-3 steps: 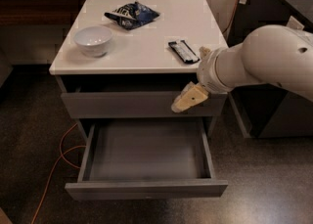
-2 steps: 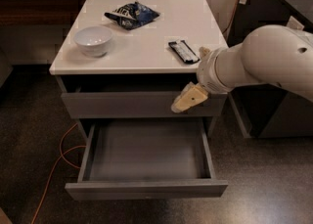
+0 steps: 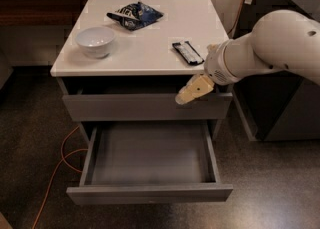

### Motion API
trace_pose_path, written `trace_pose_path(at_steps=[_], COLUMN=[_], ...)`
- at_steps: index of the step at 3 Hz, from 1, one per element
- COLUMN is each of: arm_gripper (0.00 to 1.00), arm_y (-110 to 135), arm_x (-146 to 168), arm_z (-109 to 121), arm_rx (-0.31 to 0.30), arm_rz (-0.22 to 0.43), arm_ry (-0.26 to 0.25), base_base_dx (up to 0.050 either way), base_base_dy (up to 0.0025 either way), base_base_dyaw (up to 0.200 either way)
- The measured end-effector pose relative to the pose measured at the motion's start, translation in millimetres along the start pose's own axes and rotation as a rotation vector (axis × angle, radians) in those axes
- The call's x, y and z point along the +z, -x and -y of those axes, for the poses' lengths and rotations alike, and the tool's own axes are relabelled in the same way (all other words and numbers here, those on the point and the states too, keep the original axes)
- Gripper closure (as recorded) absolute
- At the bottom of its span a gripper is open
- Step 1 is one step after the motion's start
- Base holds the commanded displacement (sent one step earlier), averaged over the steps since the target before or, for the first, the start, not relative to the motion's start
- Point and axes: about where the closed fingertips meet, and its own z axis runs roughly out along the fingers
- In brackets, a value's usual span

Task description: Place rxbar blueberry into middle drawer

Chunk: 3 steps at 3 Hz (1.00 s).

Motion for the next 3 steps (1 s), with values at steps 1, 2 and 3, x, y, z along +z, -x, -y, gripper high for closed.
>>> trace_pose_path(at_steps=[1,2,3], arm_gripper=[0.0,0.0,0.0], arm_y=[3,6,12], arm_x=[8,21,39], arm_z=[21,41,61], arm_rx=[0.063,0.114,0.165], arm_rz=[0.016,0.036,0.062], arm_ry=[0.025,0.051,0.071], base_base_dx=[0.0,0.0,0.0], base_base_dy=[0.0,0.0,0.0], base_base_dyaw=[0.0,0.0,0.0])
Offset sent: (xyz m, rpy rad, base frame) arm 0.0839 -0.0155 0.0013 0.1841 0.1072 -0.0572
